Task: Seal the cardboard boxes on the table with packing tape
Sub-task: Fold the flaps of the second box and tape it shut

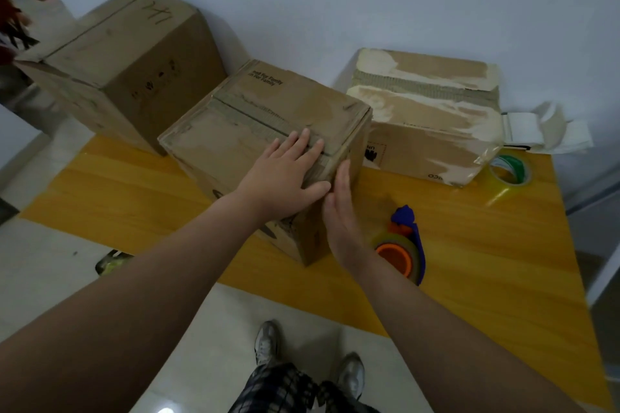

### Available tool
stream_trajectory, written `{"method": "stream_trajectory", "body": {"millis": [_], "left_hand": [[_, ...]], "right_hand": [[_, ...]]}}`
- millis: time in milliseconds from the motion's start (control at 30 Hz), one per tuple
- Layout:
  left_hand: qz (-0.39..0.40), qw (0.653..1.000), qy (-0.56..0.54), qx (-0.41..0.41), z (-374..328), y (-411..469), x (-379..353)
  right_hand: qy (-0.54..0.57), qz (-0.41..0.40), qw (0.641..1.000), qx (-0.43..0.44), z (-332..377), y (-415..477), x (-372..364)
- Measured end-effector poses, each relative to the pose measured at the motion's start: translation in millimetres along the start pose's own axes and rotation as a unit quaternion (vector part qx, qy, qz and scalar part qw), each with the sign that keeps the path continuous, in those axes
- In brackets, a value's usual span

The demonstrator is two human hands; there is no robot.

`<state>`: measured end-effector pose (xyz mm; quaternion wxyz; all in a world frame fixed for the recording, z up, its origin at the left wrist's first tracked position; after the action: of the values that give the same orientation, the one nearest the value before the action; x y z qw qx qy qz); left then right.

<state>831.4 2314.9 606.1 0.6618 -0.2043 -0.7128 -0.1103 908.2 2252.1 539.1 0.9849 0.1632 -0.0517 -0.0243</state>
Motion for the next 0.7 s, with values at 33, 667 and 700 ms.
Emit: {"method": "stream_trajectory", "body": {"millis": [33,667,700], "left_hand": [[0.001,1.0,0.003,0.0,-0.5,-0.6,-0.8],[0.034,0.978,-0.072,-0.192,77.1,-57.7,32.9],[0.029,0.979,-0.072,-0.188,88.4,-59.0,35.1]], "right_hand": [[-0.034,0.027,0.999,-0.016,-6.3,-6.4,-2.9],[-0.423,0.078,0.898,-0.09,59.7,100.6,20.8],[-0.399,0.101,0.903,-0.124,49.8,100.9,4.4]]}}
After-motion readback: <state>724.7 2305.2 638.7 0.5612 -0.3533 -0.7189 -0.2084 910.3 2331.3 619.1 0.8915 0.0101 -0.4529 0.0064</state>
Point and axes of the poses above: each hand's wrist, its own y-axis towards the middle knuckle, its own x-axis out of the back of the hand, z = x × y, the point moved 8 cm from there along y, towards the middle knuckle, and after that the axes turned 12 degrees about x, right-handed, at the moved point
